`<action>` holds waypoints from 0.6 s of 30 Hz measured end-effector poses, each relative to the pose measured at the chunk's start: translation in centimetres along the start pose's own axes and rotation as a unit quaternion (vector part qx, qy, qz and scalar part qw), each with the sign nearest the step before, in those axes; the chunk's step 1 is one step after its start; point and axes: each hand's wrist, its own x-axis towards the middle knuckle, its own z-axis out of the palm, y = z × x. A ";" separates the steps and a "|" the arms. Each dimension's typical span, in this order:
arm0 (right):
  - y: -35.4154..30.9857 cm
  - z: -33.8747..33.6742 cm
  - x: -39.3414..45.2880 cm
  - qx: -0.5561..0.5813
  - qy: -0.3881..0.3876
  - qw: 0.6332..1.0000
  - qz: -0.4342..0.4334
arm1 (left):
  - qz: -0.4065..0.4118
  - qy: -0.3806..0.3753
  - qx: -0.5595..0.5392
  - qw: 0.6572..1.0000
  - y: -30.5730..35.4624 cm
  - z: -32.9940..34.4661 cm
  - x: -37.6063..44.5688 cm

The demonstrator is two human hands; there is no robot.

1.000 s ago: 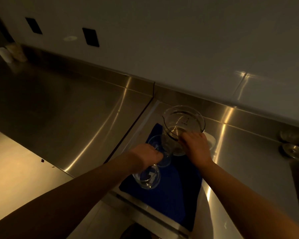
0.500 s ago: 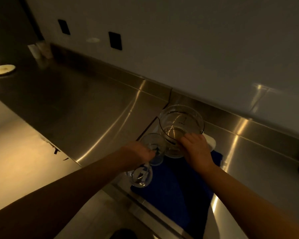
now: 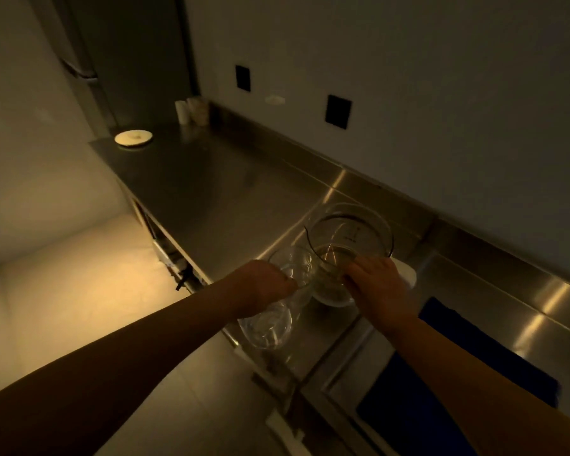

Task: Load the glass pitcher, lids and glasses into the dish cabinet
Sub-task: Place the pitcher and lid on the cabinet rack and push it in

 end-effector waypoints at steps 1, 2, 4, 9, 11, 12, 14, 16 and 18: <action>-1.2 0.9 1.4 0.013 0.007 1.000 -0.007 | -0.007 0.000 -0.003 1.000 -1.9 0.2 -1.1; -2.5 1.8 2.8 0.029 0.014 0.999 -0.011 | -0.014 -0.001 -0.007 1.000 -3.7 0.4 -2.0; -5.0 3.7 5.6 0.064 0.020 0.998 -0.017 | -0.022 -0.003 -0.002 1.000 -7.0 0.8 -3.9; -10.4 8.7 12.3 0.108 0.007 0.994 -0.035 | -0.078 0.009 -0.034 0.996 -15.4 2.6 -8.3; -12.2 10.4 14.8 0.108 0.008 0.993 -0.037 | -0.084 0.013 -0.030 0.996 -18.0 3.0 -10.0; -13.2 11.3 16.1 0.108 0.013 0.993 -0.036 | -0.079 0.016 -0.020 0.997 -19.3 3.2 -10.8; -14.8 12.8 18.6 0.116 0.019 0.992 -0.039 | -0.090 0.033 -0.022 0.995 -21.9 3.5 -11.9; -16.0 14.5 21.1 0.135 0.019 0.990 -0.042 | -0.102 0.034 -0.011 0.994 -24.2 4.0 -12.6; -16.6 16.3 23.7 0.150 0.025 0.987 -0.047 | -0.109 0.033 0.003 0.993 -26.6 4.6 -12.8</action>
